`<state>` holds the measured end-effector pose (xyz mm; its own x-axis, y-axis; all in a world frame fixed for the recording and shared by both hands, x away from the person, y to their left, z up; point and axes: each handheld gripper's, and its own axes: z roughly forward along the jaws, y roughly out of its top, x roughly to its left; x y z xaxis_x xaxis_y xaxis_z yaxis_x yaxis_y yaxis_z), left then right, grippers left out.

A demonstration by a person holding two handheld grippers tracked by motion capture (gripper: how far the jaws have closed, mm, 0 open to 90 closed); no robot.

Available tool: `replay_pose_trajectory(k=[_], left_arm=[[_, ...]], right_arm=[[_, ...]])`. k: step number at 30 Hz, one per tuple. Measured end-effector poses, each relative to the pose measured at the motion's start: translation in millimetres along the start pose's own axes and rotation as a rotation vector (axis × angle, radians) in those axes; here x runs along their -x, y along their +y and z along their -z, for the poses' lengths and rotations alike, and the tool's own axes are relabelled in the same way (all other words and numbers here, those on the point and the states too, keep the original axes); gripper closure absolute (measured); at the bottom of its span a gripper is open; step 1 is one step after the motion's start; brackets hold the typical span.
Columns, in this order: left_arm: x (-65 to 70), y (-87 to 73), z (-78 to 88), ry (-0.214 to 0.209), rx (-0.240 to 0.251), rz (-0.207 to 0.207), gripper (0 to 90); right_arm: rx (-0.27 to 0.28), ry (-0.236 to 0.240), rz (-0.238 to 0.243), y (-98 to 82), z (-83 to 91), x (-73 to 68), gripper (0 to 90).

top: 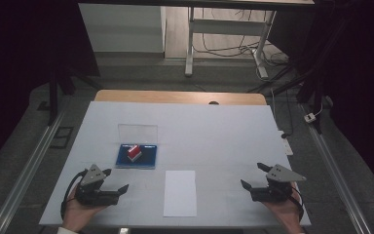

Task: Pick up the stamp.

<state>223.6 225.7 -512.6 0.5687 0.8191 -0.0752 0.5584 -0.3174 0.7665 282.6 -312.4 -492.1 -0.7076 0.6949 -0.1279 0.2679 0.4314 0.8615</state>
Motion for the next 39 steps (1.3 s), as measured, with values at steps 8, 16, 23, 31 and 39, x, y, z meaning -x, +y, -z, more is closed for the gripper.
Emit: replay_pose_trajectory(k=[8,16,23,31,39], left_arm=[[2.4,-1.8,1.4,0.009,-0.006,-0.022,15.8],[2.8,-0.6,2.8,0.019,0.0,-0.032,16.5],[3.6,-1.5,5.7,0.027,0.008,-0.037,17.1],[4.3,0.9,5.2,0.026,0.018,-0.035,17.4],[5.2,14.2,7.8,0.048,-0.015,-0.056,17.4]], right_arm=[[0.007,0.03,0.016,0.5,-4.0,-1.9,12.3],[-0.02,0.05,0.019,0.0,-8.0,-3.4,14.1],[-0.042,0.064,-0.003,-3.2,-10.3,-2.7,15.8],[-0.024,0.08,-0.025,-5.3,-10.0,-2.2,17.2],[-0.036,0.077,-0.008,-6.2,-9.2,-3.3,18.3]])
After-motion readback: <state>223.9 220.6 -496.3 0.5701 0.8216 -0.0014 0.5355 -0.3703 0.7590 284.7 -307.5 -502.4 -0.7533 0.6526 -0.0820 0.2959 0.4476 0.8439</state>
